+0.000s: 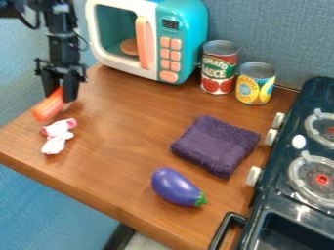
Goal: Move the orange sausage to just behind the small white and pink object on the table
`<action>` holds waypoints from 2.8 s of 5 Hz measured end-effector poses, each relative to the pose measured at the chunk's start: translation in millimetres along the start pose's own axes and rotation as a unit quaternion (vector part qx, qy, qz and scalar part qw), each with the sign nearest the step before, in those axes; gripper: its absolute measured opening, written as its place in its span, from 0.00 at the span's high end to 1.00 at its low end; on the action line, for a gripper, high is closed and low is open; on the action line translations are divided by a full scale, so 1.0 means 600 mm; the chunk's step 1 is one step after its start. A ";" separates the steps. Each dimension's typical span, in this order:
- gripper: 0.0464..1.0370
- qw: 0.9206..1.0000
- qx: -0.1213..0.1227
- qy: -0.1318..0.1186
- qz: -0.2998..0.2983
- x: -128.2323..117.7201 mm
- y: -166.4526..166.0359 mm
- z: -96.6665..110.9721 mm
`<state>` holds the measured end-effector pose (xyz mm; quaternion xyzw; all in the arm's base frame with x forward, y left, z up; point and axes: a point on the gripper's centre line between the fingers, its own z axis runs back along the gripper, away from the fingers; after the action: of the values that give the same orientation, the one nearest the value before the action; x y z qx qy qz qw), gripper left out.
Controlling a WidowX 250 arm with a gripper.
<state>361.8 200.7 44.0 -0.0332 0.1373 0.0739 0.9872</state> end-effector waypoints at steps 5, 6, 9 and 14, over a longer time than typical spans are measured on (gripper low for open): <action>0.48 0.999 0.036 0.014 0.039 0.018 -0.004 -0.006; 0.48 0.998 0.040 0.017 0.045 0.025 -0.027 -0.019; 0.04 0.997 0.046 0.026 0.050 0.035 -0.059 -0.030; 0.04 0.996 0.019 -0.088 -0.025 -0.062 -0.111 0.044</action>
<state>344.0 132.4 82.4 -0.0116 0.0502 0.0493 0.9975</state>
